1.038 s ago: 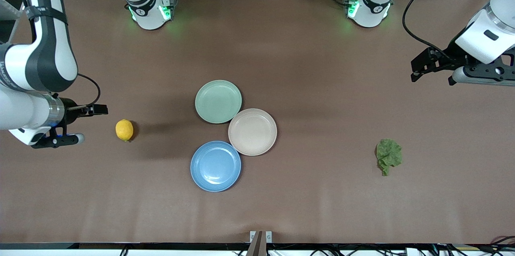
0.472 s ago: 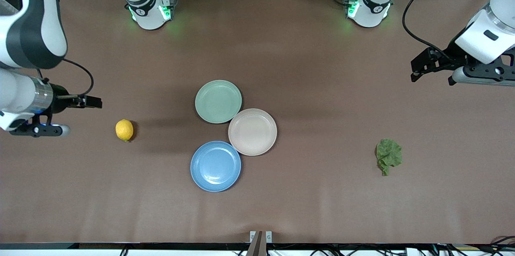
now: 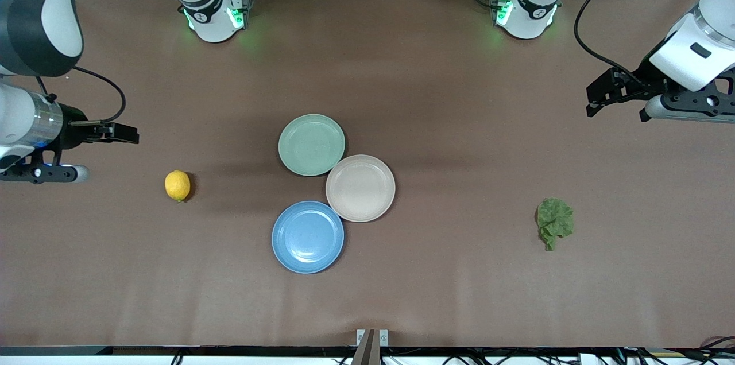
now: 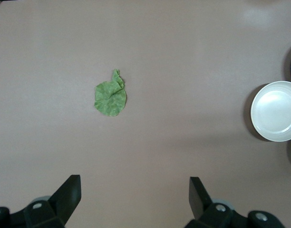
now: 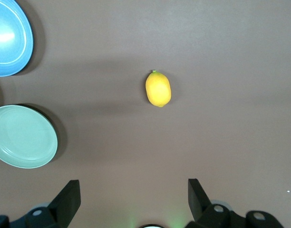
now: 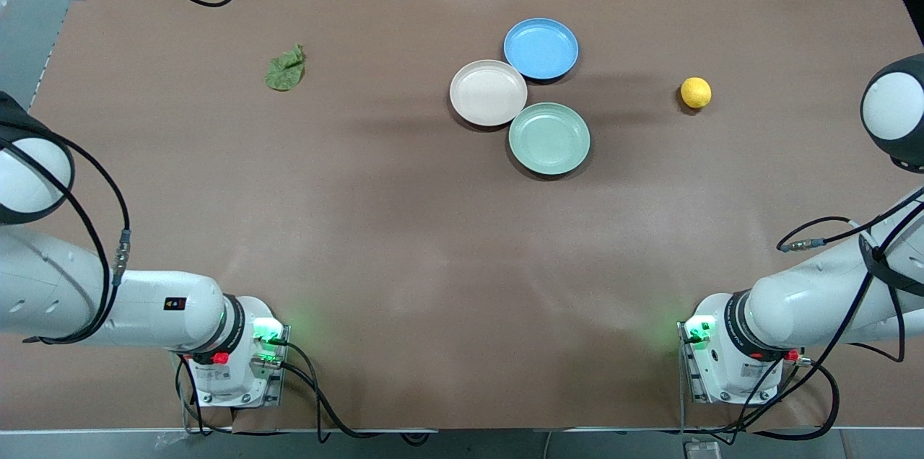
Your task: Pick lemon and lettuce from blue and beige plates
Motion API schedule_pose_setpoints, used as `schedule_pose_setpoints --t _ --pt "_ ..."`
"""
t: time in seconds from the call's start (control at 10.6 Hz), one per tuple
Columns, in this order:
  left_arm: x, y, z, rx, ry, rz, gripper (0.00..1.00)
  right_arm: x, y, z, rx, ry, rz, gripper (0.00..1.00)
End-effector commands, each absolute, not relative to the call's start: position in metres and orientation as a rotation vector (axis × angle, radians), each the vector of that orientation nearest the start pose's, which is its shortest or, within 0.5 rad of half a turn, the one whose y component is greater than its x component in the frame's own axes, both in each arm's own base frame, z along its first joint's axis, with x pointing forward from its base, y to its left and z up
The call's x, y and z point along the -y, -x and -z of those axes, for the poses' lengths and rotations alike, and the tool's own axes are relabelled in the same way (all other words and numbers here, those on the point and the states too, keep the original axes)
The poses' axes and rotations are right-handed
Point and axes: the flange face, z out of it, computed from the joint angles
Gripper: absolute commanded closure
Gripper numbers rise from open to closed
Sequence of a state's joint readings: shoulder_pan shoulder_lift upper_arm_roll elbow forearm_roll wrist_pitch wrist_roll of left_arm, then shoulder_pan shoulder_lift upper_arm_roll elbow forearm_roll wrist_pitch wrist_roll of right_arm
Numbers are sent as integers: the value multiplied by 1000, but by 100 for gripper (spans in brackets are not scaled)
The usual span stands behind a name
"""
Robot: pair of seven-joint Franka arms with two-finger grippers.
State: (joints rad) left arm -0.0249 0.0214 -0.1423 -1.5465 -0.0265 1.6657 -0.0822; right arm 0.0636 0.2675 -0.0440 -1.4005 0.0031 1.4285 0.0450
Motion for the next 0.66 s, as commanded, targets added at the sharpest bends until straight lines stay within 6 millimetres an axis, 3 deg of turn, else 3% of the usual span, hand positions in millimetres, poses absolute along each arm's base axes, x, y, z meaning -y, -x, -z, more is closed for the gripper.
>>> schedule_pose_setpoints --t 0.0,0.19,0.57 --pt "96 -562 -638 -137 3185 139 0 19 -602 -553 -43 3126 -390 0" --pt "96 -562 -638 -137 3185 139 0 44 -597 -560 -17 3112 -376 0" --pt "96 -562 -638 -135 3185 139 0 61 -584 -578 -60 3109 -366 0"
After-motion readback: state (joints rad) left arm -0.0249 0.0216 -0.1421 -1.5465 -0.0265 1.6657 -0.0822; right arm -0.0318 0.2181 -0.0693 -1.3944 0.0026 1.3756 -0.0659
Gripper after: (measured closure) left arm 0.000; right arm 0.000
